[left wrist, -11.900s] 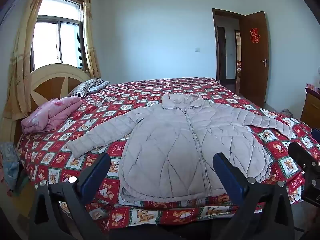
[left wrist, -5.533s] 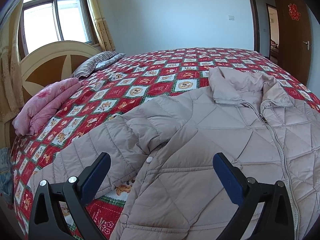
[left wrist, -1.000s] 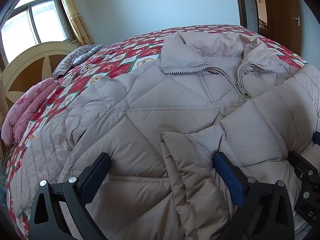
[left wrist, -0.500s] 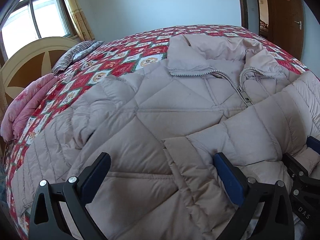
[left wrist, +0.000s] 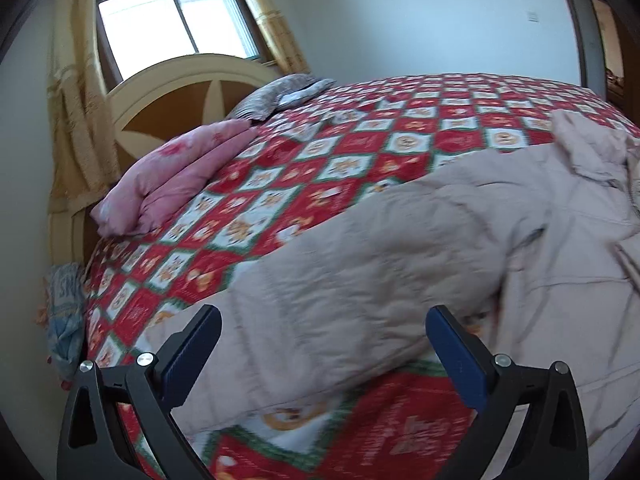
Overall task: Fold large clothes
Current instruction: 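Move the left tool to the other sleeve and close on its cuff, then lift the sleeve with the left tool and fold it across the jacket front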
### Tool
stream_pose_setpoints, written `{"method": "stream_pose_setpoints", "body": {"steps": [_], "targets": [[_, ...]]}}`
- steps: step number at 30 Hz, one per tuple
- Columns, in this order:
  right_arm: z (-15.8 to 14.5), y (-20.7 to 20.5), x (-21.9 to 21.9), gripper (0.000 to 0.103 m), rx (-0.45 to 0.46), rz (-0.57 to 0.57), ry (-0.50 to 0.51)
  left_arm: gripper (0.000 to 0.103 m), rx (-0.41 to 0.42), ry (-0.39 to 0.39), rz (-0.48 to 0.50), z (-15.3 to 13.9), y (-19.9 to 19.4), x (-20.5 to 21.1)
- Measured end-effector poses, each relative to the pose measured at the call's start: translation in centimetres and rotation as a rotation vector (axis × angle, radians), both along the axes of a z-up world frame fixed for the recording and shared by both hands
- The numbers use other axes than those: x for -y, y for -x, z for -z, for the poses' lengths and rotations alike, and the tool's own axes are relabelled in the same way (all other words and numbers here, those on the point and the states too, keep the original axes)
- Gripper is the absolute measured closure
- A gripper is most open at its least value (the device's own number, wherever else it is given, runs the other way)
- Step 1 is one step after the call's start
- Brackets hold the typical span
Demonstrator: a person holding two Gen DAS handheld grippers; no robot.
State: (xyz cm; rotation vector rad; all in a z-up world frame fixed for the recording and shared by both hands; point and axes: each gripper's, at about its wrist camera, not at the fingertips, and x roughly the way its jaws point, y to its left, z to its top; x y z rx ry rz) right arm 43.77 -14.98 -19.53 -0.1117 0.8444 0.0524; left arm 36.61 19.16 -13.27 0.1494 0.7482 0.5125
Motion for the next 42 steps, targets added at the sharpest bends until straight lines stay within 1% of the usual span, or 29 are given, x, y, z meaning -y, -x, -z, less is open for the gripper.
{"method": "stream_pose_setpoints", "body": {"steps": [2, 4, 7, 9, 11, 13, 16, 17, 18, 19, 21, 22, 23, 24, 26, 28, 32, 35, 37, 42], "targets": [[0.0, 0.0, -0.1, 0.028, 0.003, 0.0, 0.004, 0.001, -0.007, -0.007, -0.084, 0.2, 1.4, -4.0], [0.0, 0.1, -0.2, 0.028, 0.004, 0.0, 0.008, 0.001, -0.009, 0.011, -0.157, 0.5, 2.6, -7.6], [-0.1, 0.1, -0.2, 0.028, 0.006, 0.0, 0.008, 0.001, -0.017, 0.091, -0.244, 1.4, 3.9, -12.2], [-0.1, 0.1, -0.2, 0.028, 0.007, 0.001, 0.012, 0.001, -0.013, 0.161, -0.283, 2.3, 4.5, -14.4], [-0.1, 0.1, -0.2, 0.028, 0.008, 0.001, 0.015, 0.001, -0.011, 0.235, -0.303, 3.0, 5.0, -15.5], [-0.1, 0.1, -0.2, 0.028, 0.01, 0.002, 0.018, 0.001, 0.0, 0.292, -0.292, 3.6, 5.0, -15.8], [-0.1, 0.1, -0.2, 0.028, 0.011, 0.002, 0.019, 0.001, 0.013, 0.309, -0.263, 4.2, 4.6, -15.2], [-0.1, 0.1, -0.2, 0.028, 0.011, 0.002, 0.019, 0.005, 0.014, 0.304, -0.252, 4.3, 4.4, -14.8], [-0.1, 0.1, -0.2, 0.028, 0.011, 0.002, 0.019, 0.018, 0.011, 0.297, -0.237, 4.4, 4.3, -14.5], [-0.1, 0.1, -0.2, 0.028, 0.011, 0.002, 0.019, 0.027, 0.007, 0.297, -0.22, 4.6, 4.0, -14.2], [-0.1, 0.1, -0.2, 0.028, 0.011, 0.002, 0.019, 0.065, -0.001, 0.288, -0.196, 4.6, 3.8, -13.8], [-0.1, 0.1, -0.2, 0.028, 0.011, 0.002, 0.018, 0.075, -0.001, 0.286, -0.184, 4.6, 3.7, -13.7], [-0.1, 0.1, -0.2, 0.028, 0.011, 0.002, 0.018, 0.088, 0.002, 0.287, -0.173, 4.4, 3.7, -13.7], [-0.1, 0.1, -0.2, 0.028, 0.011, 0.002, 0.019, 0.093, 0.009, 0.282, -0.168, 4.1, 3.8, -13.7], [-0.1, 0.1, -0.2, 0.028, 0.01, 0.001, 0.019, 0.096, 0.035, 0.275, -0.165, 3.2, 4.1, -13.6], [-0.1, 0.0, 0.0, 0.028, 0.003, -0.001, 0.006, 0.096, 0.066, 0.245, -0.165, 1.7, 4.5, -13.3], [-1.5, 0.8, 0.7, 0.028, -0.011, -0.031, -0.024, 0.096, 0.135, 0.191, -0.117, -2.1, 5.2, -11.9], [-2.8, 2.2, 1.2, 0.028, 0.018, -0.039, -0.046, 0.097, 0.192, 0.134, -0.062, -5.2, 5.5, -10.0], [-3.3, 3.1, 1.6, 0.028, 0.025, -0.041, -0.042, 0.097, 0.221, 0.107, -0.018, -7.0, 5.4, -8.3], [-3.6, 4.5, 2.5, 0.028, 0.035, -0.045, -0.048, 0.097, 0.261, 0.101, 0.11, -10.3, 4.5, -3.4]]}}
